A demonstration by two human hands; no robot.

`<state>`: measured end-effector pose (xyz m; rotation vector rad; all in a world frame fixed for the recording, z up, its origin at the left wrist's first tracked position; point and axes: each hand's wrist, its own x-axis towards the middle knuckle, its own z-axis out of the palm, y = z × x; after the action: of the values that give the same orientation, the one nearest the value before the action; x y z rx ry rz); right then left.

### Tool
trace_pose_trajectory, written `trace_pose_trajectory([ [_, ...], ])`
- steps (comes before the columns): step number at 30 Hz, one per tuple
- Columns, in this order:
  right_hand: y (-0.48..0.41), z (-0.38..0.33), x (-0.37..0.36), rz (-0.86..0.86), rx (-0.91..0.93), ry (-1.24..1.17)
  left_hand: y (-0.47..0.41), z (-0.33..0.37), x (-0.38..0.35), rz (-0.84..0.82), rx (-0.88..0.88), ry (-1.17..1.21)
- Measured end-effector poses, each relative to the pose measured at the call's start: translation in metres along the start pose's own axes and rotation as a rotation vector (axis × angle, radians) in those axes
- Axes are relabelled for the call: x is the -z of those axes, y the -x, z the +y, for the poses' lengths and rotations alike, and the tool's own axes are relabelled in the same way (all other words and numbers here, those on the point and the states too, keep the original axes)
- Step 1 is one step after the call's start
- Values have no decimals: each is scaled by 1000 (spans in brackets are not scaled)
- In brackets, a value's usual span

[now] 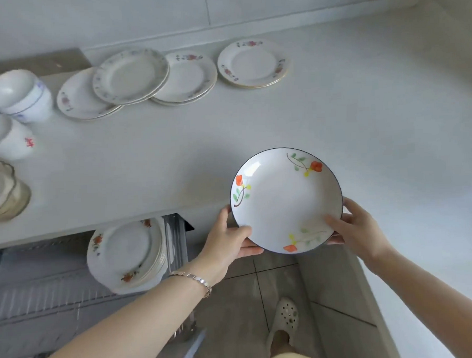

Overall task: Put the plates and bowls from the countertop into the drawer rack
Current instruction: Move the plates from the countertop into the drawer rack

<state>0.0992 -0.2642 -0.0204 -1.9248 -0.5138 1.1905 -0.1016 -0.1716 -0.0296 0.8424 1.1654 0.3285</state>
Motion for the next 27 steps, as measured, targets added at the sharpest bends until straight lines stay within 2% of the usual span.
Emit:
trace_pose_trajectory([
  [7,58,4,-205,-161,-50,49,69,-42,205,156,19,-11],
  [13,82,31,-344,-256,-163,94,98,-83,340,211,183,92],
  [21,47,86,-447,-270,-388,106,50,-130,423,262,370,69],
  [27,-4,97,-473,-212,-374,140,-10,-138,441,250,369,51],
])
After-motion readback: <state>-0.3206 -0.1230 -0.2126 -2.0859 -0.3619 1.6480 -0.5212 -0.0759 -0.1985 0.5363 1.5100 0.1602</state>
